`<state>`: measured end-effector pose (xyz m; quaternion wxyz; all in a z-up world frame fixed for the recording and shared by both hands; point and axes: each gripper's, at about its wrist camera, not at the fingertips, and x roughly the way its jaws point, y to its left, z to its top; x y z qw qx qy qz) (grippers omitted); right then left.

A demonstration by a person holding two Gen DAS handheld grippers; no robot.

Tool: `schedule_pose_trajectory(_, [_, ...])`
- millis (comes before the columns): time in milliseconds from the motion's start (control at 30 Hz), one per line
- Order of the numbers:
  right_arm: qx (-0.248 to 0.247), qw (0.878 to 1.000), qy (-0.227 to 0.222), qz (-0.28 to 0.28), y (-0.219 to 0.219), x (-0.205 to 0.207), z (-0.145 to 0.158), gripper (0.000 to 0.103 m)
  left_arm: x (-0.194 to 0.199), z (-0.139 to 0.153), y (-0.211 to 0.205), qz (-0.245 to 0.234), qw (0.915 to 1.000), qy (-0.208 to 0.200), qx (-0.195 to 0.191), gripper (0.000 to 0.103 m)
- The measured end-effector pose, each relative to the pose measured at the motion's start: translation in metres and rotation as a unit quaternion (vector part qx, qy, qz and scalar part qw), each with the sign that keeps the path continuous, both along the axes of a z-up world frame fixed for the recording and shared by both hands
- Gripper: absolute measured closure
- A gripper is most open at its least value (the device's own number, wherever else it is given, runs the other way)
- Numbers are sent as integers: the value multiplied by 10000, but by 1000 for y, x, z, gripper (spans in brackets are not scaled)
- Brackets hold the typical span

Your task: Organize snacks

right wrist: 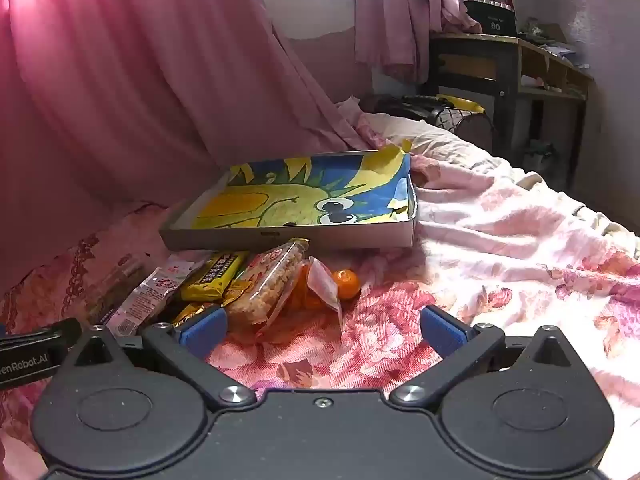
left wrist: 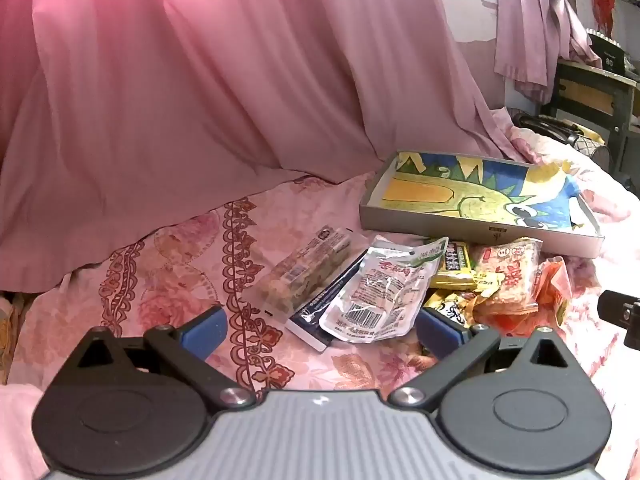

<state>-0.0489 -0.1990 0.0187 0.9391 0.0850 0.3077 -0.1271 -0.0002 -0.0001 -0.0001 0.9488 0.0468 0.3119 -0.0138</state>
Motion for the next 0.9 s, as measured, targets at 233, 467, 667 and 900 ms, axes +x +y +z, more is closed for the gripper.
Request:
schedule_pose_trajectory(233, [37,10000,12,1,0,1,0,0,0,0,0,10,10000,15,-6,0])
schedule_pose_trajectory(467, [31,10000,21,-1,0,1,0,0,0,0,0,8,10000,18,3,0])
schedule_pose_trajectory(667, [38,10000,25,-2,0,2,-1,0,0,0,0,7,10000,21,14,0])
schedule_pose_trajectory(900, [39,10000,34,-2,0,1,-1,0,0,0,0,7,10000,21,17,0])
